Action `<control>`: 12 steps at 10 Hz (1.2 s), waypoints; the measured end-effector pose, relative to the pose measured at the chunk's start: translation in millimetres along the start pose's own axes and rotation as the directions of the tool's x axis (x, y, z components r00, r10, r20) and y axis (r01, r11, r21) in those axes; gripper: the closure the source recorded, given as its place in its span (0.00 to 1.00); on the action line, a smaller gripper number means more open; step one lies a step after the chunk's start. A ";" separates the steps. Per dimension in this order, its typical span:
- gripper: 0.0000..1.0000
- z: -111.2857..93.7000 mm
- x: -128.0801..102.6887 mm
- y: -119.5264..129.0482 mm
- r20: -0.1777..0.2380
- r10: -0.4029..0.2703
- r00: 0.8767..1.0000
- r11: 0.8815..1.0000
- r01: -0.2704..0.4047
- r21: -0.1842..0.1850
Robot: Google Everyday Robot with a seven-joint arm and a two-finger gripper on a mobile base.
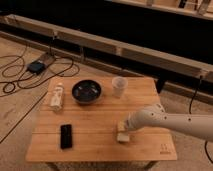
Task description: Wipe the white sponge on the table
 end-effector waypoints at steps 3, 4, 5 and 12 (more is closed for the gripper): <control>1.00 2.8 -28.2 -19.0 0.048 0.048 0.998 0.999 -0.048 0.008; 1.00 7.5 -38.4 -18.5 0.061 0.065 0.996 0.998 -0.065 -0.011; 1.00 15.1 -52.4 -9.7 0.082 0.087 0.993 0.995 -0.082 -0.061; 1.00 50.4 -78.8 43.3 0.081 0.093 0.992 0.955 -0.066 -0.290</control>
